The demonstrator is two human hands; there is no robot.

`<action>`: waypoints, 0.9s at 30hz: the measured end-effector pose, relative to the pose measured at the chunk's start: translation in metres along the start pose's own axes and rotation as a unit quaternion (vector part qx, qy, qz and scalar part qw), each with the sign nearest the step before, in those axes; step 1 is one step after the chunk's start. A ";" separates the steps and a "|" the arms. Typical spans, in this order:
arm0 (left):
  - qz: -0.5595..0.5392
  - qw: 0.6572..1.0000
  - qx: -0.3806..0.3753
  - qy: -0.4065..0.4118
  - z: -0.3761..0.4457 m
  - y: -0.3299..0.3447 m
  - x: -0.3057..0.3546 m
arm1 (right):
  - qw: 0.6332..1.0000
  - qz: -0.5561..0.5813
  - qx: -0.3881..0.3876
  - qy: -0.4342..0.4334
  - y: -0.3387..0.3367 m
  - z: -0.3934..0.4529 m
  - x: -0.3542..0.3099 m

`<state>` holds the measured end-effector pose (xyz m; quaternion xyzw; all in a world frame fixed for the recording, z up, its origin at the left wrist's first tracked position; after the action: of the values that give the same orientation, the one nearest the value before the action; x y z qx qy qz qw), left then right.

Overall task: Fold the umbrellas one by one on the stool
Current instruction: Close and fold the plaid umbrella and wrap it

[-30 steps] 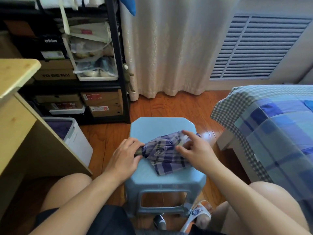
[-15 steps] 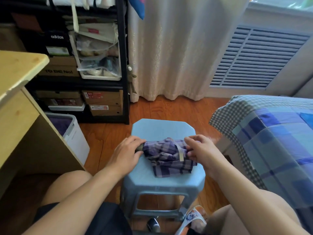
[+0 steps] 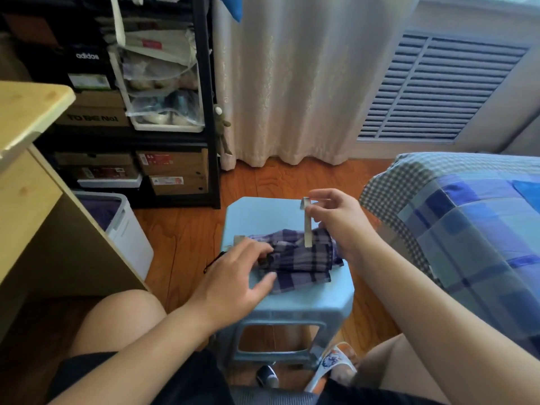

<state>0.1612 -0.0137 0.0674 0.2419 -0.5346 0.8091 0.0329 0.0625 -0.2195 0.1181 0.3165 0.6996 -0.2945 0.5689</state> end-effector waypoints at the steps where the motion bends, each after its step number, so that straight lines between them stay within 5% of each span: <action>1: -0.008 0.999 -0.024 -0.025 0.005 0.008 0.000 | 1.000 0.012 0.001 -0.006 0.001 0.002 -0.001; 5: -0.097 0.986 0.006 -0.135 0.027 0.020 0.003 | 0.999 0.003 0.031 -0.021 -0.010 0.006 0.002; 8: -0.161 0.963 0.050 -0.209 0.036 0.020 0.001 | 0.982 -0.116 0.122 -0.082 -0.036 -0.017 0.005; 12: -0.176 0.956 0.076 -0.223 0.038 0.018 -0.005 | 0.977 -0.194 0.023 -0.081 -0.034 -0.050 0.043; 21: -0.147 0.955 0.079 -0.247 0.022 0.017 0.002 | 0.997 -0.011 0.035 -0.061 -0.029 -0.043 0.047; 27: -0.126 0.958 0.086 -0.244 0.009 0.029 -0.001 | 0.996 -0.023 0.006 -0.088 -0.028 -0.049 0.044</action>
<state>0.1565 -0.0338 0.0451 0.4994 -0.4201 0.7575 -0.0183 0.0044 -0.1947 0.0850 0.2764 0.6522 -0.3389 0.6191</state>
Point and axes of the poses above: each hand's wrist, its own z-axis towards the middle knuckle, its own y-axis out of the palm, x = y × z, the point moved 4 cm from there along z, towards the middle knuckle, and after that the axes turned 13 degrees about z, right-handed, at the moved point
